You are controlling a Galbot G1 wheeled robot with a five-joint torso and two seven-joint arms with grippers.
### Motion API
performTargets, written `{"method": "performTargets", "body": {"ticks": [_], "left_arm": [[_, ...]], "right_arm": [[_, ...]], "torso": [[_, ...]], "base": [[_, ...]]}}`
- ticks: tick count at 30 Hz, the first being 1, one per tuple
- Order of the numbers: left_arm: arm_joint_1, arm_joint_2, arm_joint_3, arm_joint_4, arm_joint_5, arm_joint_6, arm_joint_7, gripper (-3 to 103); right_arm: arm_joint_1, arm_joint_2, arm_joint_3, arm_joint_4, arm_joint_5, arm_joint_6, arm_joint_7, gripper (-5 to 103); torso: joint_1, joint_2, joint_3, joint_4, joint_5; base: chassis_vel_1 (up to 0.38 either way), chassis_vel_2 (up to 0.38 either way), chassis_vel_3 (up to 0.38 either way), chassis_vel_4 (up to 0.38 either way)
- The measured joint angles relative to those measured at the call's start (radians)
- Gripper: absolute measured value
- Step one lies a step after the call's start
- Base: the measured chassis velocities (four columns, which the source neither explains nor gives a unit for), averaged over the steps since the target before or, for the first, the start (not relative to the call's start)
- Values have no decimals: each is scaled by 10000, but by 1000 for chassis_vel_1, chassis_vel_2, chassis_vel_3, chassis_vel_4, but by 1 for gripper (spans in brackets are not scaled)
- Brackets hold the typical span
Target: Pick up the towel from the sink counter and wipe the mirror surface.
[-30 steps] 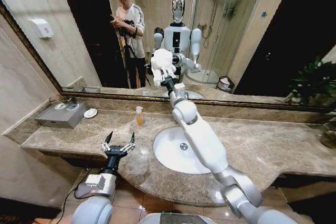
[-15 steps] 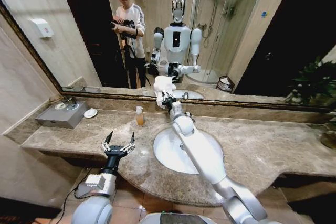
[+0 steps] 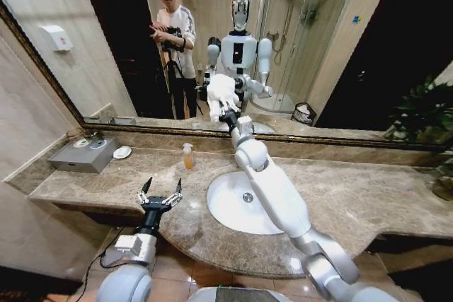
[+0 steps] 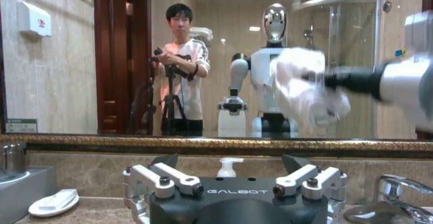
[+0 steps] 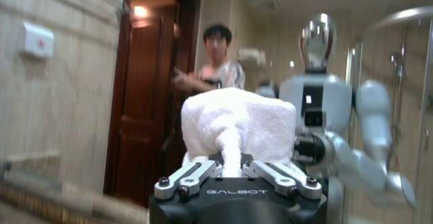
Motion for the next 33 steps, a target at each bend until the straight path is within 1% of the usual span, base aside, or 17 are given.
{"method": "performTargets", "body": {"ticks": [5, 8, 9, 12, 13, 15, 16, 18, 20, 21, 23, 24, 27, 30, 31, 32, 33], "left_arm": [[0, 0, 0, 0, 0, 0, 0, 100], [0, 1, 0, 0, 0, 0, 3, 100], [0, 1, 0, 0, 0, 0, 3, 100], [0, 1, 1, 0, 0, 0, 3, 100], [0, 1, 1, 0, 0, 0, 3, 100], [0, 0, 1, -1, 0, 1, 6, 100], [1, 1, 0, -1, 0, 0, 2, 100], [0, 2, 0, 0, 0, 0, 4, 100], [0, -1, 0, 0, 0, 0, -3, 100], [0, -1, 0, 0, 0, 0, -3, 100], [0, 0, 0, 0, 0, 0, 0, 100], [0, 1, 0, 0, 0, 0, 1, 100], [0, 1, 0, 0, 0, 0, 2, 100], [0, 0, 0, -1, 0, 0, 0, 100], [0, 0, 0, -1, 0, 0, 0, 100], [0, 0, 0, 0, 0, 0, 0, 100], [0, 0, 0, 0, 0, 0, 1, 100]], "right_arm": [[-579, -202, 92, -33, 19, 168, -23, 11], [-1221, -777, 353, 1510, 687, -260, 109, 11], [-1221, -777, 353, 1510, 687, -260, 109, 11], [-2102, -1495, 828, 3441, 1436, -707, 391, 11], [-2102, -1495, 828, 3441, 1436, -707, 391, 11], [-2780, -2024, 1227, 4301, 1872, -904, 483, 11], [-3438, -2471, 1677, 4809, 1946, -933, 324, 11], [-3722, -2672, 1869, 4968, 1939, -894, 232, 11], [-4466, -3216, 2347, 5297, 1917, -733, 92, 11], [-4466, -3216, 2347, 5297, 1917, -733, 92, 11], [-5492, -3736, 2853, 5440, 1802, -317, 1, 11], [-5943, -3805, 3064, 5441, 1719, -66, 7, 11], [-6649, -3805, 3466, 5495, 1676, 200, -6, 11], [-8180, -3888, 4578, 5831, 1789, 338, -796, 11], [-8180, -3888, 4578, 5831, 1789, 338, -796, 11], [-8528, -3969, 4965, 5832, 1749, 350, -1316, 11], [-8809, -4147, 5414, 5659, 1549, 448, -2142, 11]], "torso": [[0, -1, 1, 2, 0], [0, 0, 0, 1, 0], [0, 0, 0, 1, 0], [-1, 1, -2, -2, 0], [-1, 1, -2, -2, 0], [-1, 0, -2, 2, 2], [-1, 1, -2, -1, 1], [-2, 1, -3, -2, 3], [-1, 1, -1, 0, 1], [-1, 1, -1, 0, 1], [-1, 1, -1, -2, 0], [-1, 1, -1, 1, 2], [-1, 1, -1, 3, 4], [-2, 2, -1, -2, 3], [-2, 2, -1, -2, 3], [-2, 1, -2, -3, 4], [-3, 2, -2, -5, 2]], "base": [[0, 0, 0, 0], [0, 0, 0, 0], [0, 0, 0, 0], [0, 0, 0, 0], [0, 0, 0, 0], [0, 0, 0, 0], [0, 0, 0, 0], [0, 0, 0, 0], [0, 0, 0, 0], [0, 0, 0, 0], [0, 0, 0, 0], [0, 0, 0, 0], [0, 0, 0, 0], [0, 0, 0, 0], [0, 0, 0, 0], [0, 0, 0, 0], [0, 0, 0, 0]]}}
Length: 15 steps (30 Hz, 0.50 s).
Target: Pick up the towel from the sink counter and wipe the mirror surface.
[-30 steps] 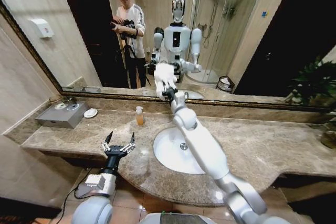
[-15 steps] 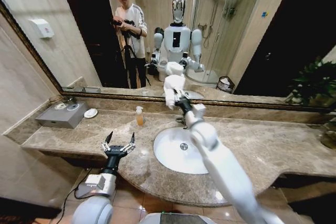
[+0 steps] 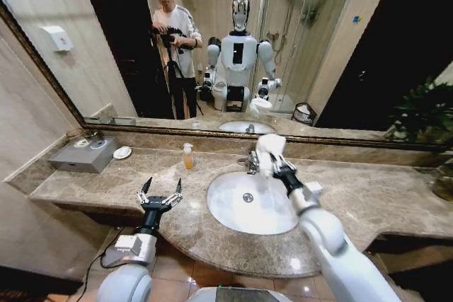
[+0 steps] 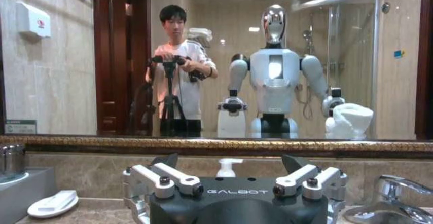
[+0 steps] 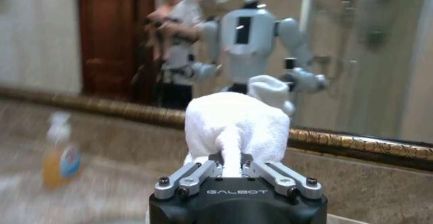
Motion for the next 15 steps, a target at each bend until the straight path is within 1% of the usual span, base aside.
{"method": "performTargets", "body": {"ticks": [1, 2, 3, 4, 5, 7, 8, 10, 12, 13, 15], "left_arm": [[0, 0, 0, 0, 0, 0, 0, 100], [0, 0, 0, 0, 0, 0, 0, 100], [0, 1, -1, 0, 0, 0, -1, 100], [0, -1, 0, 0, 0, 0, 0, 100], [0, -1, 0, 0, 0, 0, 0, 100], [0, 0, 0, 0, 0, 0, 0, 100], [0, 0, 0, 0, 0, 0, 0, 100], [0, 0, 0, 0, 0, 0, 0, 100], [0, 1, 0, 0, 0, 0, 0, 100], [0, 1, 0, 0, 0, 0, 0, 100], [0, 0, 0, 0, 0, 0, 2, 100]], "right_arm": [[0, 0, 0, 0, 0, 0, 0, 11], [-47, -105, 157, -152, -90, 62, -415, 11], [-2, -445, 436, -616, -262, 121, -1527, 11], [155, -734, 508, -961, -365, 142, -2294, 11], [155, -734, 508, -961, -365, 142, -2294, 11], [742, -1392, 304, -1703, -604, 44, -3453, 11], [742, -1392, 304, -1703, -604, 44, -3453, 11], [1333, -2203, -228, -2352, -638, -136, -3848, 11], [1852, -3076, -763, -2793, -497, -688, -4136, 11], [1852, -3076, -763, -2793, -497, -688, -4136, 11], [2672, -4009, -1843, -3308, -26, -1482, -4210, 11]], "torso": [[0, 0, 0, 0, 0], [0, 0, 0, 1, 0], [0, 0, 1, 3, 3], [1, 0, 2, 6, 1], [1, 0, 2, 6, 1], [3, -1, 2, 9, 1], [3, -1, 2, 9, 1], [4, -2, 4, 12, 5], [5, -2, 3, 9, -5], [5, -2, 3, 9, -5], [4, -1, 3, 3, -8]], "base": [[0, 0, 0, 0], [0, 0, 0, 0], [0, 0, 0, 0], [0, 0, 0, 0], [0, 0, 0, 0], [0, 0, 0, 0], [0, 0, 0, 0], [0, 0, 0, 0], [0, 0, 0, 0], [0, 0, 0, 0], [0, 0, 0, 0]]}}
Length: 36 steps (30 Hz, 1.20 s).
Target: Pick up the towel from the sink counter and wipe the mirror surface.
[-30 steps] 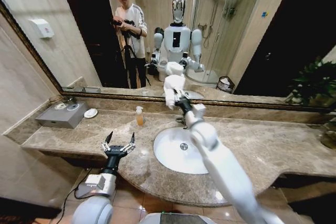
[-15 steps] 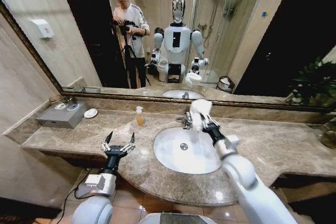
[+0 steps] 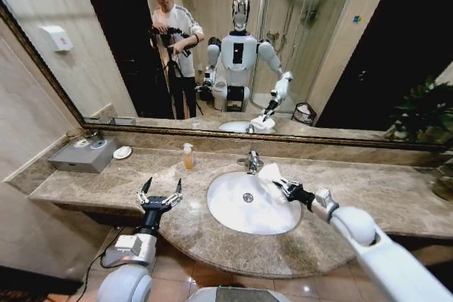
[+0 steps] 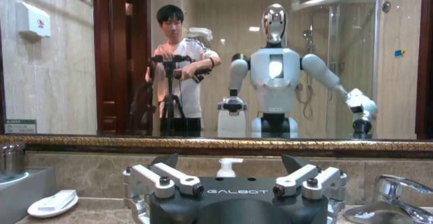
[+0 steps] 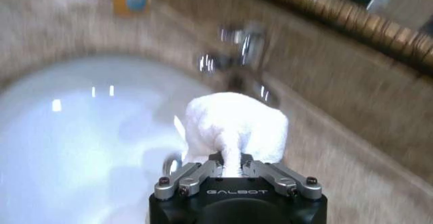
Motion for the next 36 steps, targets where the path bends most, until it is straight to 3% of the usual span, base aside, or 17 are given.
{"method": "performTargets", "body": {"ticks": [2, 5, 7, 9, 13, 22, 28, 36], "left_arm": [[1, 0, -1, 0, 0, 0, -4, 100], [0, 0, 0, 0, 0, 0, -3, 100], [-1, 0, 0, 0, 0, 0, -3, 100], [0, 0, -1, 0, 0, 0, -5, 100], [0, 0, 0, 0, 0, 0, -3, 100], [0, -1, 0, 0, 0, 0, -3, 100], [0, 0, 0, 0, 0, 0, -1, 100], [0, 0, 0, 0, 0, 0, -3, 100]], "right_arm": [[320, -205, -443, -132, 195, -335, 53, 11], [1535, -622, -2086, -477, 1045, -1662, 234, 11], [1816, -631, -2438, -588, 1272, -1934, 280, 11], [2616, -479, -3350, -1116, 1698, -2692, 297, 11], [3413, -343, -4350, -1650, 1865, -3114, 312, 11], [4468, 107, -5065, -2328, 1225, -3289, 313, 11], [5494, 765, -5446, -3429, 726, -3083, 255, 11], [5047, 924, -5641, -3680, 606, -2927, 421, 11]], "torso": [[0, 0, 0, 2, 7], [0, -1, 1, 5, 2], [0, -1, 1, 5, 2], [0, -1, 1, 3, 6], [0, -2, 1, 6, 7], [-1, -1, 0, 3, 3], [-1, -1, 0, 7, 3], [-1, -1, 0, 4, 8]], "base": [[0, 0, 0, 0], [0, 0, 0, 0], [0, 0, 0, 0], [0, 0, 0, 0], [0, 0, 0, 0], [0, 0, 0, 0], [0, 0, 0, 0], [0, 0, 0, 0]]}}
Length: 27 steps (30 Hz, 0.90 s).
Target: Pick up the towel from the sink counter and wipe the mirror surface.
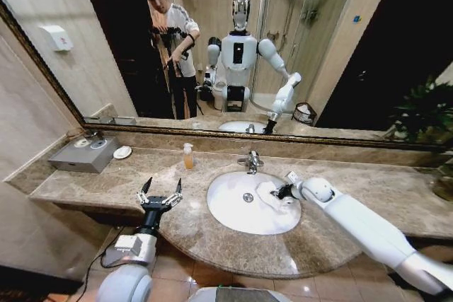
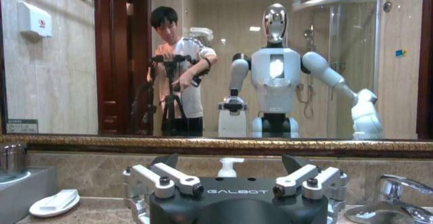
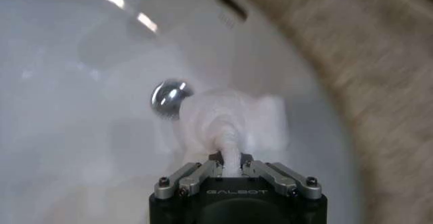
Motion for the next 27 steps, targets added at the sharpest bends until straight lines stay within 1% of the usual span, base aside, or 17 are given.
{"method": "performTargets", "body": {"ticks": [1, 2, 4, 6, 8, 12, 15, 19, 23, 27], "left_arm": [[0, 0, 0, 0, 0, 0, 0, 100], [0, 0, 0, 0, 0, 0, -1, 100], [0, 0, -1, 0, 0, 0, 0, 100], [0, 0, 0, 0, 0, 0, 0, 100], [0, 0, 0, 0, 0, 0, 0, 100], [0, 0, 0, 0, 0, 0, 0, 100], [0, 0, 0, 0, 0, 0, 0, 100], [0, 0, 0, 0, 0, 0, 0, 100], [0, 0, 0, 0, 0, 0, 0, 100], [0, 1, -1, 0, -1, 0, 0, 100]], "right_arm": [[0, 0, 0, 0, 0, 0, 0, 11], [-195, -169, -147, 250, 163, 0, 225, 11], [-425, -497, -394, 769, 650, -69, 611, 11], [-470, -573, -434, 918, 763, -126, 679, 11], [-539, -902, -572, 1525, 1167, -323, 773, 11], [-316, -956, -597, 1531, 1171, -354, 753, 11], [240, -599, -381, 578, 925, -210, 789, 11], [389, -366, -149, 61, 787, -42, 797, 11], [96, -425, -147, 258, 725, 131, 983, 11], [-532, -780, -394, 1104, 722, 213, 1332, 11]], "torso": [[0, 0, 0, 0, 0], [0, 0, 0, -1, -7], [0, 0, -1, -3, -5], [-1, 1, -1, -3, -4], [-1, 0, -1, -3, -4], [-2, 1, -1, -3, -3], [-1, 0, 0, 3, 0], [0, 0, 0, 3, -3], [0, 0, 0, 0, -1], [0, 0, 0, -5, -3]], "base": [[0, 0, 0, 0], [0, 0, 0, 0], [0, 0, 0, 0], [0, 0, 0, 0], [0, 0, 0, 0], [0, 0, 0, 0], [0, 0, 0, 0], [0, 0, 0, 0], [0, 0, 0, 0], [0, 0, 0, 0]]}}
